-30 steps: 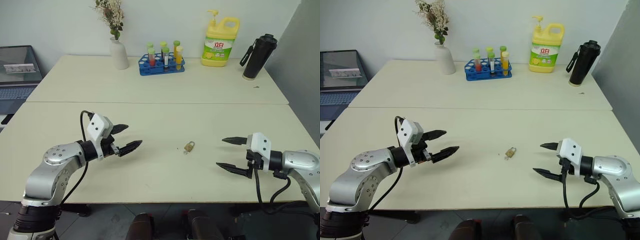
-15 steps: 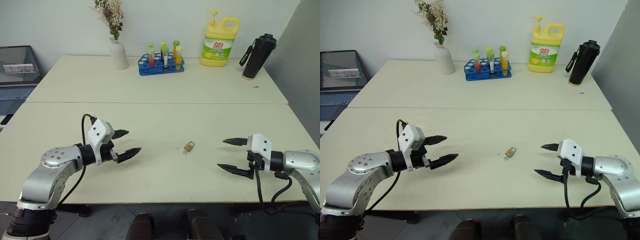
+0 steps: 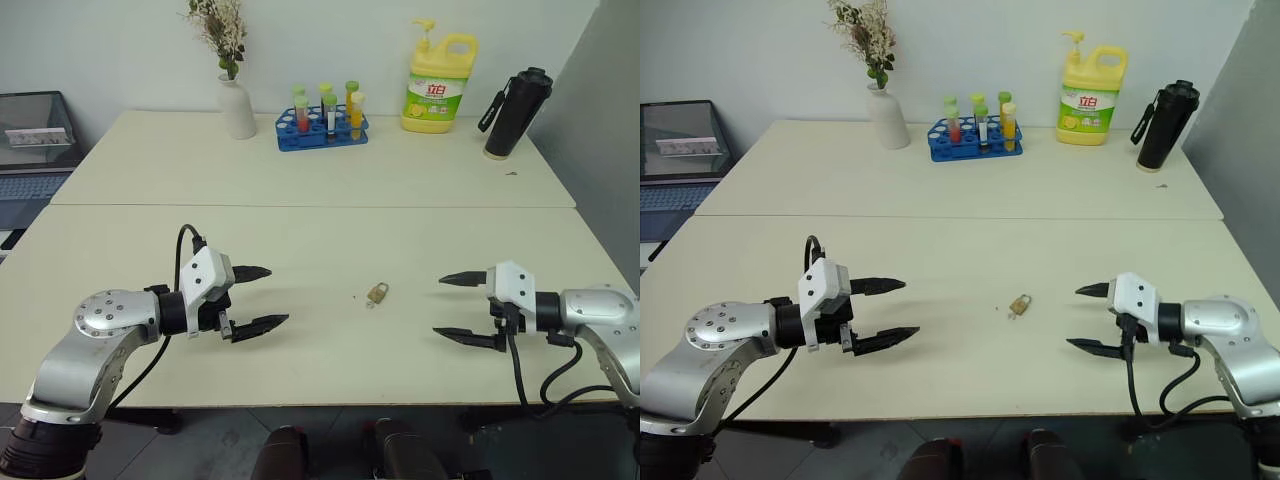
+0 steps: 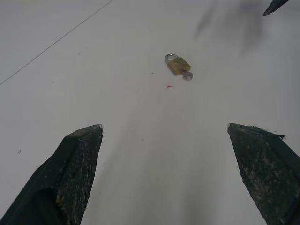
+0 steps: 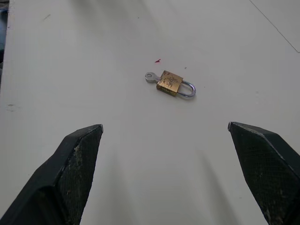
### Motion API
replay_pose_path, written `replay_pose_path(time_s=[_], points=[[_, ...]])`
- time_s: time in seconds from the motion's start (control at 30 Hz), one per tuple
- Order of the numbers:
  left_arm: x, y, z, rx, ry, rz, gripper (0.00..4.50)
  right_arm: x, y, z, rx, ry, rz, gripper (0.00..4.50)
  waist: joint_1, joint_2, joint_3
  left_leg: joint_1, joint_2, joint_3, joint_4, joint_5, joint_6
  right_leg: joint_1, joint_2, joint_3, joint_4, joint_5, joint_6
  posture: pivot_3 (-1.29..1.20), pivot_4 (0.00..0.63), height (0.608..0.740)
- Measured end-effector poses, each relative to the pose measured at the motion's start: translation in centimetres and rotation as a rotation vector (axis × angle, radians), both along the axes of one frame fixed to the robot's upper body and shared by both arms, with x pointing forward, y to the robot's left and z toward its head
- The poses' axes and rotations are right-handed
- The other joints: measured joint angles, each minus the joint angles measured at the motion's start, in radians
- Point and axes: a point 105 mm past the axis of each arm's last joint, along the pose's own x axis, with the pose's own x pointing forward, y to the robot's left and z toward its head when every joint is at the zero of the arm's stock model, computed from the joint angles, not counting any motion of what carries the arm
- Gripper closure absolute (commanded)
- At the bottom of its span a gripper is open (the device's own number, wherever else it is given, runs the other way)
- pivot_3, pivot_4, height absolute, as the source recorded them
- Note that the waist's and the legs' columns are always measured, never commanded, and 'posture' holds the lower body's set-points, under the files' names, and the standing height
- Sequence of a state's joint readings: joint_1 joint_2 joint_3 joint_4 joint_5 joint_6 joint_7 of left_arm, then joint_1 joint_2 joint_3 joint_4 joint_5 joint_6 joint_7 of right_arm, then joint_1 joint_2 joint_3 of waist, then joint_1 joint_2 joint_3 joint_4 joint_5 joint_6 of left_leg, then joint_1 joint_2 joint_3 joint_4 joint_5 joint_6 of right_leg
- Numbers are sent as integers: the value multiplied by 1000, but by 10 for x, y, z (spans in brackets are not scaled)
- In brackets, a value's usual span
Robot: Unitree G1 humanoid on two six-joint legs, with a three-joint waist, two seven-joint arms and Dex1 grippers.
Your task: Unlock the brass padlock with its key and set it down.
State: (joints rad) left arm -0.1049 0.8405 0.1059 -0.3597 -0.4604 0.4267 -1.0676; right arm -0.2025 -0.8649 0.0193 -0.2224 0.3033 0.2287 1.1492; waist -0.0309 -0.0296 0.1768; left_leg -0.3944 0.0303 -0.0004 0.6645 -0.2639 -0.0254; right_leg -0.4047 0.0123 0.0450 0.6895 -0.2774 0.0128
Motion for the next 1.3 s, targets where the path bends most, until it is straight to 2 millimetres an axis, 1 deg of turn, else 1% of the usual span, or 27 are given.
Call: replay_pose_path(time_s=[0.1, 0.23, 0.3, 0.47, 0.63, 0.77, 1.07, 1.17, 1.3], points=[[-7, -3, -2, 21, 19, -49, 13, 9, 14, 6, -70, -30, 65, 0, -2, 0, 0, 0, 0, 0, 0, 0, 0, 0, 0, 0, 0, 0, 0, 0, 150, 740], [-9, -8, -4, 28, 20, -69, 13, 25, 32, 13, -178, -31, 176, 0, -1, 1, 1, 0, 0, 0, 0, 0, 0, -1, 0, 0, 0, 0, -1, 0, 150, 740], [-6, -8, -2, 32, -2, -65, 13, 33, 40, 10, -234, -16, 224, 0, -1, 1, 1, 0, 0, 0, 0, 0, 0, -1, 0, -1, 0, 2, -4, 0, 150, 740], [-4, -8, -1, 34, -17, -52, 13, 49, 64, -2, -304, 12, 327, 0, -1, 1, 1, -2, 0, 0, 0, 0, 0, -2, 0, -1, 0, 3, -5, 0, 150, 740], [-7, -7, -8, 43, -2, -38, 13, 64, 72, -13, -410, -4, 413, 0, -1, 1, 1, -2, 0, 0, 0, 0, 0, -2, -1, -1, 0, 3, -6, 0, 150, 740], [-8, -8, -8, 45, -2, -37, 13, 68, 77, -20, -463, -9, 477, 0, 0, 1, 1, -2, 0, -1, 0, 0, 0, -2, -1, -2, 0, 3, -6, 0, 150, 740], [-12, -10, -9, 55, -8, -45, 13, 83, 93, -21, -588, -24, 590, 0, -1, 2, 2, 0, 1, -1, 0, 0, 0, -2, -1, -2, 3, 2, -7, 0, 150, 740], [-13, -9, -11, 59, 0, -42, 0, 82, 94, -26, -612, -21, 626, 610, -1, 2, 2, 0, 0, -1, 0, 0, 0, -2, -1, -2, 3, 2, -7, 0, 150, 740], [-13, -9, -12, 65, 1, -40, 0, 81, 96, -29, -625, -22, 652, 2018, -1, 2, 1, 1, 0, 0, 0, 0, 0, -2, -1, -2, 5, 2, -7, 0, 150, 740]])
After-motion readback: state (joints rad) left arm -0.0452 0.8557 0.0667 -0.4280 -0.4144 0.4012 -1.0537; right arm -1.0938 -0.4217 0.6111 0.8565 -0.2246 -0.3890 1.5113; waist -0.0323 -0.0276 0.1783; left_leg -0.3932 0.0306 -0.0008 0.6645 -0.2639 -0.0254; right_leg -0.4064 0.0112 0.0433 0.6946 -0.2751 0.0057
